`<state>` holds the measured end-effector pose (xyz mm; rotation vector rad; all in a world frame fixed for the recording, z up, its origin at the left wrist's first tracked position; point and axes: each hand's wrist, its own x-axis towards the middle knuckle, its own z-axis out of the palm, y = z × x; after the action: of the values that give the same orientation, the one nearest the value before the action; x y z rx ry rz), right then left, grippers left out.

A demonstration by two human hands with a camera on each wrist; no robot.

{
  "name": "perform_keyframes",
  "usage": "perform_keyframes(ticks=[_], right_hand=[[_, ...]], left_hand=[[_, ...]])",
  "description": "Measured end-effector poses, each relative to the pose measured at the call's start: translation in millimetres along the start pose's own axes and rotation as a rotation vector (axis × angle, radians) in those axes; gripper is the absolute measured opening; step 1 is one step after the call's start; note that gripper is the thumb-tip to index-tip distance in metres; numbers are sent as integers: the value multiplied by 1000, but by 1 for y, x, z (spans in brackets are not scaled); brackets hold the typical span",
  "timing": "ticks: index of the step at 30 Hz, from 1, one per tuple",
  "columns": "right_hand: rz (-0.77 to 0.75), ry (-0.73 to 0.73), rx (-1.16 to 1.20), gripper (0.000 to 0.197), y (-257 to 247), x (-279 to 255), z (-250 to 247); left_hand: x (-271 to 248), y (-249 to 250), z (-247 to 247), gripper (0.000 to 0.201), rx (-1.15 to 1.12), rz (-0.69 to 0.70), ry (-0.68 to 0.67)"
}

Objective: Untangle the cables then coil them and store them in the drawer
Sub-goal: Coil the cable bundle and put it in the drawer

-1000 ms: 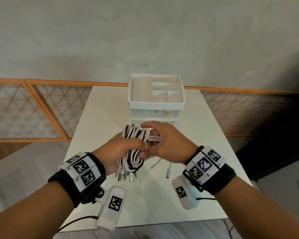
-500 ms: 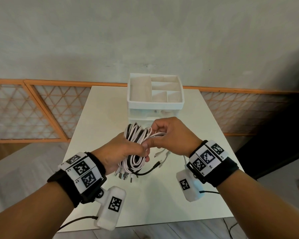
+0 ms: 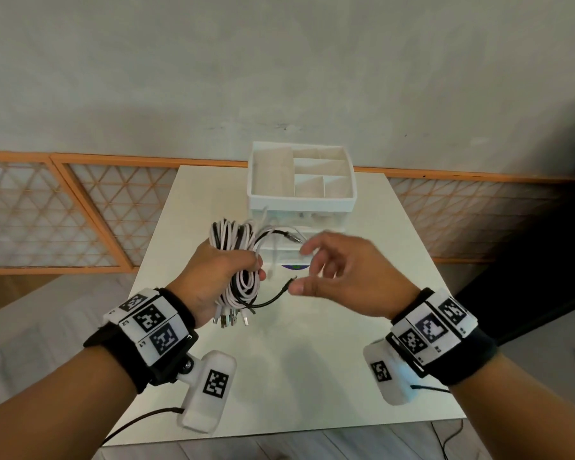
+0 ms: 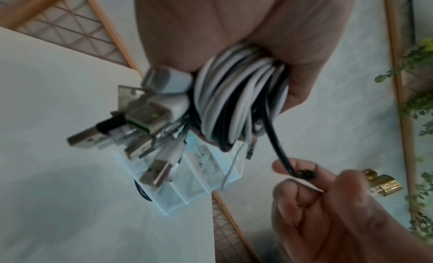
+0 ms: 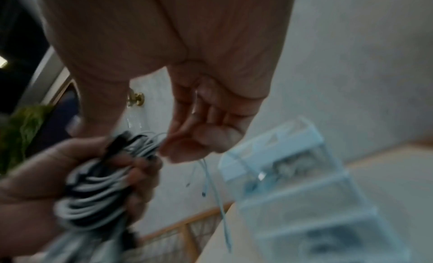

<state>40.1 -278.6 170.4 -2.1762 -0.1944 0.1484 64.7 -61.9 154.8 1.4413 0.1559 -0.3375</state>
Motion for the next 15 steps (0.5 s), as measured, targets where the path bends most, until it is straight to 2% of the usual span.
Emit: perform_keyframes(ticks=[1, 2, 4, 8, 12, 15], right_hand=[[55, -114, 91, 35, -1, -1, 7], [74, -170, 151, 22, -1, -2, 13], [60, -136, 225, 9, -3, -1, 18], [47, -50, 300, 6, -10, 6, 23], [68, -6, 369, 10, -8, 8, 30], [74, 61, 428, 6, -3, 10, 33]], left_hand=[[1, 0, 1, 9, 9, 11, 7], [1, 1, 4, 10, 21, 24, 8], [0, 1, 10, 12, 71, 65, -13], [-1, 0, 19, 18, 144, 148, -56], [-2, -1, 17, 15, 105, 134, -115], [-1, 0, 13, 32, 146, 109, -223]])
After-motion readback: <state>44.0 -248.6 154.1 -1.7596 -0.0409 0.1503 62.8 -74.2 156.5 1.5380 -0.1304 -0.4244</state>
